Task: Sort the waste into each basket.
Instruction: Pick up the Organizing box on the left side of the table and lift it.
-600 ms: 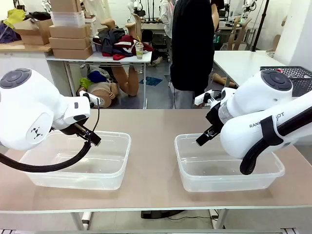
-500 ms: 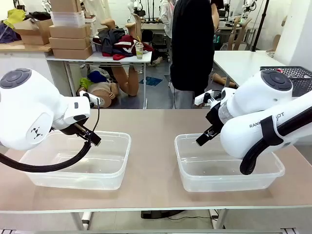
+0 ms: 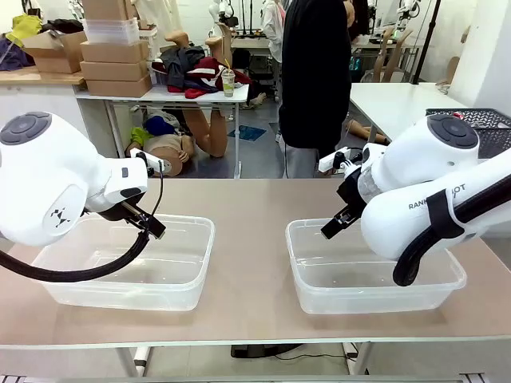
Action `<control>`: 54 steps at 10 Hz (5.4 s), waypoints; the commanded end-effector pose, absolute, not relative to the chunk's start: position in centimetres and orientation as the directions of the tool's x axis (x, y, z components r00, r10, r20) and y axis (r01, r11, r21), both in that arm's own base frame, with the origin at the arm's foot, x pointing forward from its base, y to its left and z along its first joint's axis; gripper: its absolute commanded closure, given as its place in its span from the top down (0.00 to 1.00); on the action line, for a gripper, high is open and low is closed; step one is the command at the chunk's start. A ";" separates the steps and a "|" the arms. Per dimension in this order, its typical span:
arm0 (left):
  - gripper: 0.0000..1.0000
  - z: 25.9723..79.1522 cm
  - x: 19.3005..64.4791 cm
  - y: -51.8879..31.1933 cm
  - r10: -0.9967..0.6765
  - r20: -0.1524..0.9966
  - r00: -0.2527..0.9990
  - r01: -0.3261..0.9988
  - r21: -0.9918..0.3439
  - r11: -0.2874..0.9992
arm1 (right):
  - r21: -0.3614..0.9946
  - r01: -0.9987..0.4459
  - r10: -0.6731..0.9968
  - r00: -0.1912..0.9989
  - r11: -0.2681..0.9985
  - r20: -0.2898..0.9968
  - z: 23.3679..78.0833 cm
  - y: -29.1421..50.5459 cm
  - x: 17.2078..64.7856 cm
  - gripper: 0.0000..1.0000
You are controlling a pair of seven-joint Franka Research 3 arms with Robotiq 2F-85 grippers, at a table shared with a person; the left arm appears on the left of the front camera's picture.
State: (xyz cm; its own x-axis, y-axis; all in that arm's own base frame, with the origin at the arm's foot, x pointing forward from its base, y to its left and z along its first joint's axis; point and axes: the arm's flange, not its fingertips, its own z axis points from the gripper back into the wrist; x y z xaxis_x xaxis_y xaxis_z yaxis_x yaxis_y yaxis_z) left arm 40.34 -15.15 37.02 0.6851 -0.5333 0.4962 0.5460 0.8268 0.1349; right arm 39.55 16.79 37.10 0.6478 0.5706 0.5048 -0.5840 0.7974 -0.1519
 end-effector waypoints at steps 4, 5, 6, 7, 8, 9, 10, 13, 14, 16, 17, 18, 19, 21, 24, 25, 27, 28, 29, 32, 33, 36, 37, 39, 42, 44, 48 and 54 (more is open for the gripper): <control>1.00 37.0 40.4 -15.2 -0.533 0.498 0.684 0.546 0.135 0.827 | -0.151 -0.584 0.570 0.648 0.798 0.505 37.1 16.8 39.5 1.00; 1.00 37.0 40.3 -15.2 -0.533 0.496 0.685 0.546 0.135 0.827 | -0.152 -0.584 0.571 0.648 0.797 0.505 37.1 16.8 39.5 1.00; 1.00 40.2 37.7 -14.7 -0.525 0.493 0.694 0.544 0.120 0.831 | -0.132 -0.519 0.497 0.668 0.845 0.553 40.3 15.6 37.1 1.00; 1.00 44.3 34.6 -14.1 -0.522 0.539 0.661 0.546 0.132 0.827 | -0.168 -0.520 0.507 0.624 0.837 0.594 44.0 14.2 33.8 1.00; 1.00 47.7 31.1 -13.8 -0.505 0.594 0.626 0.479 0.217 0.850 | -0.205 -0.487 0.493 0.591 0.849 0.638 47.6 12.9 29.9 1.00; 1.00 49.8 27.4 -13.6 -0.538 0.642 0.546 0.522 0.241 0.818 | -0.240 -0.468 0.494 0.553 0.851 0.671 49.4 12.1 26.2 1.00; 1.00 50.0 25.8 -13.5 -0.523 0.675 0.520 0.503 0.253 0.826 | -0.276 -0.451 0.507 0.546 0.849 0.667 49.1 12.3 24.2 1.00; 1.00 49.5 36.0 -15.5 -0.532 0.604 0.593 0.526 0.209 0.824 | -0.196 -0.505 0.496 0.571 0.841 0.654 49.7 15.1 36.3 1.00; 1.00 53.1 33.2 -15.5 -0.534 0.632 0.561 0.520 0.233 0.822 | -0.225 -0.488 0.499 0.556 0.843 0.665 53.2 14.6 33.6 1.00; 1.00 57.3 30.8 -12.6 -0.494 0.704 0.511 0.684 0.015 0.729 | 0.310 -0.418 0.123 0.741 0.854 0.660 54.6 9.5 31.8 1.00; 1.00 58.5 29.5 -9.0 -0.413 0.715 0.564 0.697 -0.145 0.702 | 0.565 -0.288 -0.141 0.791 0.774 0.596 54.8 5.5 29.5 1.00; 1.00 58.2 28.5 -6.0 -0.319 0.728 0.607 0.668 -0.249 0.701 | 0.718 -0.156 -0.312 0.824 0.678 0.473 53.6 1.9 27.6 1.00; 1.00 57.3 27.4 -3.6 -0.216 0.740 0.637 0.623 -0.329 0.709 | 0.809 -0.065 -0.470 0.786 0.584 0.402 52.2 -1.7 25.4 1.00; 1.00 54.3 25.8 -0.1 -0.037 0.729 0.684 0.532 -0.463 0.709 | 0.894 0.025 -0.685 0.652 0.448 0.325 49.7 -7.8 20.8 1.00; 1.00 59.4 28.4 2.2 -0.035 0.729 0.684 0.544 -0.477 0.691 | 0.805 -0.069 -0.478 0.774 0.589 0.415 57.4 -11.6 25.6 1.00; 1.00 59.4 28.4 2.2 -0.035 0.729 0.684 0.544 -0.477 0.691 | 0.805 -0.069 -0.478 0.774 0.589 0.415 57.4 -11.6 25.6 1.00; 1.00 59.4 28.4 2.2 -0.035 0.729 0.684 0.544 -0.477 0.691 | 0.805 -0.069 -0.478 0.774 0.589 0.415 57.4 -11.6 25.6 1.00; 1.00 59.4 28.4 2.2 -0.035 0.729 0.684 0.544 -0.477 0.691 | 0.805 -0.069 -0.478 0.774 0.589 0.415 57.4 -11.6 25.6 1.00; 1.00 59.4 28.4 2.2 -0.035 0.729 0.684 0.544 -0.477 0.691 | 0.805 -0.069 -0.478 0.774 0.589 0.415 57.4 -11.6 25.6 1.00; 1.00 59.4 28.4 2.2 -0.035 0.729 0.684 0.544 -0.477 0.691 | 0.805 -0.069 -0.478 0.774 0.589 0.415 57.4 -11.6 25.6 1.00; 1.00 59.4 28.1 2.0 -0.023 0.719 0.694 0.521 -0.480 0.705 | 0.798 -0.039 -0.485 0.775 0.602 0.404 57.3 -11.2 25.5 1.00; 1.00 58.6 27.5 4.7 -0.264 0.534 0.803 0.351 -0.065 0.934 | 0.697 -0.050 -0.258 0.909 0.715 0.329 60.6 4.5 33.0 1.00; 1.00 57.3 27.2 5.3 -0.260 0.473 0.842 0.298 -0.005 0.954 | 0.592 -0.076 -0.162 0.927 0.802 0.339 60.4 11.3 35.3 1.00; 1.00 51.8 29.0 5.3 -0.197 0.408 0.892 0.201 0.035 0.979 | 0.486 -0.178 0.055 0.965 0.855 0.257 57.8 23.6 37.3 1.00; 1.00 49.0 32.0 3.4 -0.219 0.455 0.863 0.319 -0.156 0.935 | 0.448 -0.225 0.095 0.951 0.865 0.294 54.5 26.0 36.2 1.00; 1.00 51.9 32.7 4.3 -0.247 0.397 0.884 0.298 -0.072 0.952 | 0.437 -0.264 0.164 0.954 0.860 0.253 53.0 29.6 36.0 1.00; 1.00 49.9 35.3 2.2 -0.247 0.417 0.875 0.299 -0.064 0.952 | 0.464 -0.213 0.168 0.976 0.860 0.137 52.7 31.8 38.0 1.00; 1.00 44.9 36.6 -0.8 -0.354 0.275 0.894 0.382 -0.054 0.923 | 0.039 0.075 -0.072 0.995 0.996 -0.066 42.2 48.6 42.3 1.00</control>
